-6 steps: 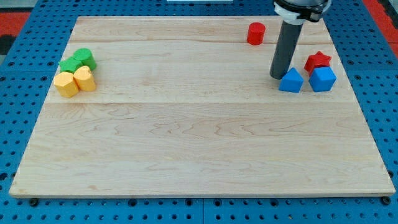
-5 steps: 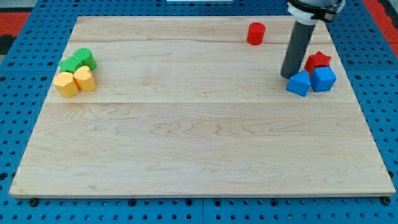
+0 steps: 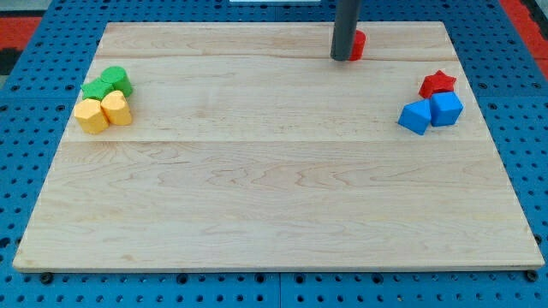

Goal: Place the red circle to the left of the red star

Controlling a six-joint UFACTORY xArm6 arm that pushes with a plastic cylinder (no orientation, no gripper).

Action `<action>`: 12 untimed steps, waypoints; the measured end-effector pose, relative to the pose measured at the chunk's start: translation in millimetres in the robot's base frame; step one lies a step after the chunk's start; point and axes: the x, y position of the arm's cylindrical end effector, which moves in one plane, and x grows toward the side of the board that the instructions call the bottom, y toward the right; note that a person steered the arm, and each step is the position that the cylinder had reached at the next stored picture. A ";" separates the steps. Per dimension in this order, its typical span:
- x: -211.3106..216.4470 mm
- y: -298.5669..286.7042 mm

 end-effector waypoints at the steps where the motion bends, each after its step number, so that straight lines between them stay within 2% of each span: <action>1: -31.2 -25.5; 2: -55.7 -29.5; 4: -56.6 27.9; 5: -54.5 14.6; 6: -42.8 4.8; 8: 16.6 42.8; 10: 1.8 51.0; 12: 0.9 95.0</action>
